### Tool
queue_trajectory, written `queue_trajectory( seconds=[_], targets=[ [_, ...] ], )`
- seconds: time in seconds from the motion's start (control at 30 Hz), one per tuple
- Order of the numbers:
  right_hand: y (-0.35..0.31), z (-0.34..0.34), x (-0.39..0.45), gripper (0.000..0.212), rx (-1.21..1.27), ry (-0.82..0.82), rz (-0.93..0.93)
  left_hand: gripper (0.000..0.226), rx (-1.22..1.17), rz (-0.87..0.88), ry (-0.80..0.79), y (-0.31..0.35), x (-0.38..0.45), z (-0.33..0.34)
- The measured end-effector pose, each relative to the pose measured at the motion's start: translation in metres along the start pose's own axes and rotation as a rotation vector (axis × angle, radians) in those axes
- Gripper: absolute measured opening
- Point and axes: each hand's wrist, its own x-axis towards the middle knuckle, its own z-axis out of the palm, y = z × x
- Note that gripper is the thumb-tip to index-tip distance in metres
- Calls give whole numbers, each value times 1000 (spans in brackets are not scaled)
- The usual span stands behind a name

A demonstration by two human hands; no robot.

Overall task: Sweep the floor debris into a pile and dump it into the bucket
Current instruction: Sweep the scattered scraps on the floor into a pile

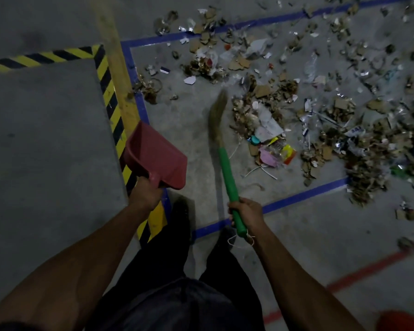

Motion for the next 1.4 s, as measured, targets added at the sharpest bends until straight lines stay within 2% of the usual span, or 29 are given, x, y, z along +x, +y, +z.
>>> queue_trajectory(
  seconds=[0.17,0.33,0.47,0.53,0.63,0.73,0.83,0.97,1.07,1.17,1.3,1.4],
  targets=[
    [3,-15,11,16,-16,49,88,15,3,78,-18,13,-3,3],
    [-24,-49,35,15,110,148,96,17,-66,115,-95,21,-7,10],
    [-38,-66,43,15,228,139,78,16,-81,113,-125,30,-6,17],
    [-33,-69,37,15,253,76,108,19,-83,104,-135,36,-7,22],
    [-19,-74,35,17,68,21,162,22,-64,96,-137,48,-10,31],
    [-17,-80,43,14,-116,34,131,31,-55,107,-145,60,-13,43],
    [-24,-94,54,11,-157,16,122,35,-39,118,-128,74,-17,63],
    [-42,-138,76,3,-45,23,110,30,-12,75,-71,105,-27,102],
    [-59,-185,101,11,36,10,112,24,7,53,-37,136,-38,142],
    [-84,-236,131,6,118,-8,115,21,52,41,1,167,-48,185],
    [-124,-297,170,14,239,-26,161,9,38,9,19,213,-57,233],
    [-147,-329,198,4,352,-14,191,9,59,10,18,244,-62,257]
  ],
)
